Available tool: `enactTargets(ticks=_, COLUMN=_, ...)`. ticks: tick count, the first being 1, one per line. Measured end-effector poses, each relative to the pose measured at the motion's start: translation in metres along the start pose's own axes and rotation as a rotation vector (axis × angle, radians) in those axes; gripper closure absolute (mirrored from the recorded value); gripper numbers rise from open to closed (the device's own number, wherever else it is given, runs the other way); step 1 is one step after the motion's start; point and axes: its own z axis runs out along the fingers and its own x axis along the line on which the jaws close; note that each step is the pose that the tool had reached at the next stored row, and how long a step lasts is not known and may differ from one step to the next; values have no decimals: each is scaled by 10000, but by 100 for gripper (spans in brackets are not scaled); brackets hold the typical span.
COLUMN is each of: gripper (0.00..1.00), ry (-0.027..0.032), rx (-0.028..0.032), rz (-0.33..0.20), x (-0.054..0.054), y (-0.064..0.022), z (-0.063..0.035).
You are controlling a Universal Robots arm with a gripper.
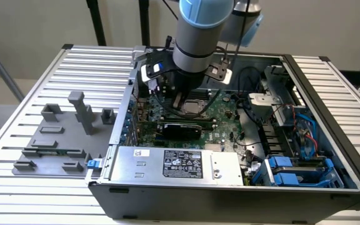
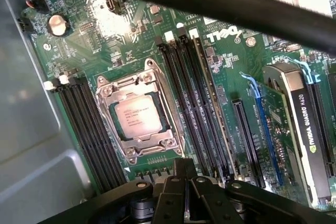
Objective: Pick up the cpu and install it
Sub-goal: 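Install the second cpu locking lever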
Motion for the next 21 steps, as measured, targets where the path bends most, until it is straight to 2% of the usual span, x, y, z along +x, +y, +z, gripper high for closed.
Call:
enactTargets(ticks=7, gripper=89, ry=-38, rx=-67, rz=90, x=-40, y=-41, z=131)
enactTargets(ticks=14, gripper=89, ry=-36, rx=-85, rz=135, x=-4, y=-54, z=271)
enactTargets(ticks=21, gripper=89, ry=-65, rx=-123, rz=199, x=-13, y=-55, z=396)
